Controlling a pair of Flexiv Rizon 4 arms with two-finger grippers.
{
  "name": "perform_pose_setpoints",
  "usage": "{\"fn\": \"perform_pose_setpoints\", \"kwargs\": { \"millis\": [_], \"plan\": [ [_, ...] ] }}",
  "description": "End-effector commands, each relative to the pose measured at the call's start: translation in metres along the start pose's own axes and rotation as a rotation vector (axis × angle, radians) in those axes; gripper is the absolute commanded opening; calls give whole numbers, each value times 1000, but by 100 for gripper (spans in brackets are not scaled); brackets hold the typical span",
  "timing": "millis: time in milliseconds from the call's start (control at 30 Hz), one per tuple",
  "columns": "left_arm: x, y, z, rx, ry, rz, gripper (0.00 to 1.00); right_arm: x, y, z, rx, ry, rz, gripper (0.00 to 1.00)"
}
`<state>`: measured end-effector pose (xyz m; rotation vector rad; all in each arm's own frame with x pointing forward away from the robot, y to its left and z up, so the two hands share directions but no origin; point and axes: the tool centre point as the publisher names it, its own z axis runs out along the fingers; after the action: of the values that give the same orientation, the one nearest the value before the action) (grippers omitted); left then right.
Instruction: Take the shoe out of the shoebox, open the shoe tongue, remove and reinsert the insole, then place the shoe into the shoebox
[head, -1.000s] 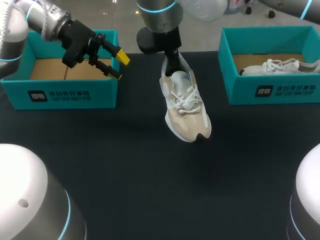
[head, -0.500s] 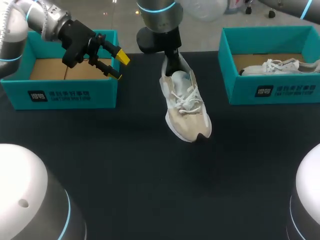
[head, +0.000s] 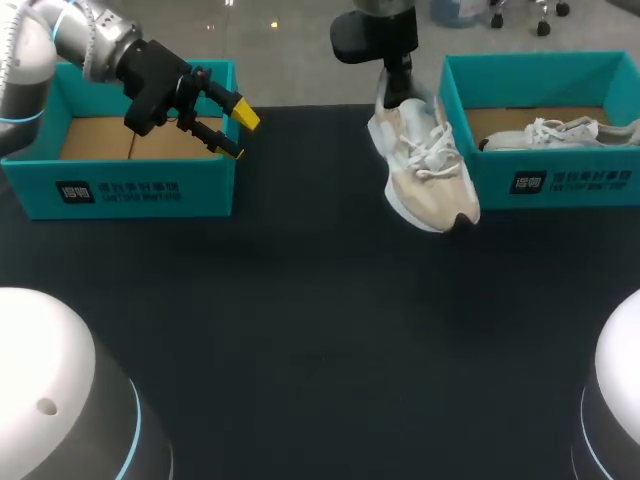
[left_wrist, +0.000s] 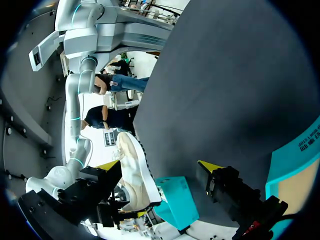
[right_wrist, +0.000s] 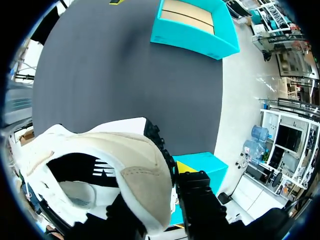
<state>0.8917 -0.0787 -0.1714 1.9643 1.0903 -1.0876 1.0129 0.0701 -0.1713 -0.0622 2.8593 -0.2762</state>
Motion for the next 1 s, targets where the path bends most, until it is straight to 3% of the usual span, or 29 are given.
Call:
{"fn": "perform_pose_setpoints", "kwargs": {
  "millis": [33, 367, 900, 1000],
  "plan": [
    [0, 0, 0, 1, 4, 1, 100, -18, -35, 5, -42, 8, -6, 0],
    [0, 0, 0, 1, 4, 1, 100, -50, -87, 16, -38, -3, 52, 0],
    [0, 0, 0, 1, 4, 1, 100, -50, -87, 16, -38, -3, 52, 0],
    [0, 0, 0, 1, 4, 1, 100, -68, -119, 28, -38, 24, 84, 0]
  ]
}}
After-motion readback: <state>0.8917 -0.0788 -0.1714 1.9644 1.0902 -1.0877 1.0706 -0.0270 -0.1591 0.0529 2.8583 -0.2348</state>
